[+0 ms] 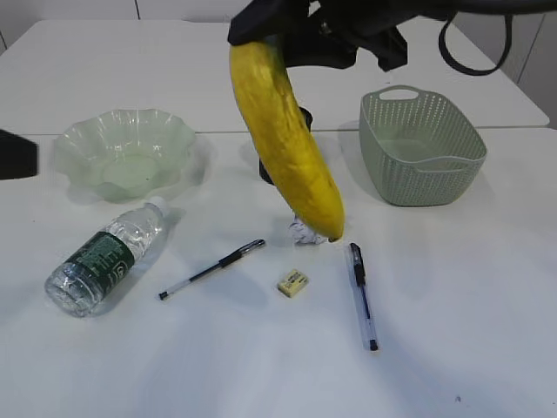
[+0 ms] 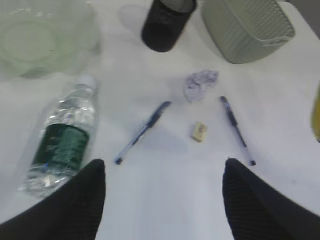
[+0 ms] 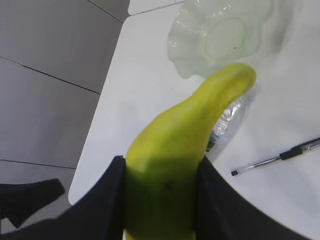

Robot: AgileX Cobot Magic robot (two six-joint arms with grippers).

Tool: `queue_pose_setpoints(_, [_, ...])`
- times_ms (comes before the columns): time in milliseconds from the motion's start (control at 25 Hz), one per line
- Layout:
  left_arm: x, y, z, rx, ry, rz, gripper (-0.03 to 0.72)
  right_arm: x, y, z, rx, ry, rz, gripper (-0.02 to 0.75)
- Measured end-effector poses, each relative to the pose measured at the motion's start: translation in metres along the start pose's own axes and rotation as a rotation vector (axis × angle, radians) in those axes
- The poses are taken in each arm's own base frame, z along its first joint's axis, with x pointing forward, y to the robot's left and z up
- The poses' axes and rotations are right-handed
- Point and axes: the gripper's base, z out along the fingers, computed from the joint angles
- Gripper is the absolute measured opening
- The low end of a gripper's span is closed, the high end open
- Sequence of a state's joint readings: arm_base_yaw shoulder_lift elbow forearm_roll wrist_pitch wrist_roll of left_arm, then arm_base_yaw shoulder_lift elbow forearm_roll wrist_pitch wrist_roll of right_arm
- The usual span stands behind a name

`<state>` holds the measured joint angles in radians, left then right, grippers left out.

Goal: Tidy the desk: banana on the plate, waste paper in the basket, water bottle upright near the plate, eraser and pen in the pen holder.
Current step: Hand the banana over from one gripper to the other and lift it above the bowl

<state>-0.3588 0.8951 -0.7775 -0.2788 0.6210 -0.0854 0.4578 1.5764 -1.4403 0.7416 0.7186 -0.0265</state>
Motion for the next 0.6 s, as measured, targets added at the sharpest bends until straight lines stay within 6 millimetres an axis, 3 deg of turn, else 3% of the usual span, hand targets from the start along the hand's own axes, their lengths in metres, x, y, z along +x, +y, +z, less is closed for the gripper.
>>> queue_pose_setpoints(360, [0.01,-0.068,0.051,0.252,-0.043,0.162,0.519,-0.005,0.005,-0.001,-0.017,-0.006,-0.021,0.241])
queue_pose_setpoints(600, [0.013,-0.085,0.071,0.297,-0.105,0.18,0.519,-0.004,0.006,-0.001,-0.024,0.014,-0.031,0.241])
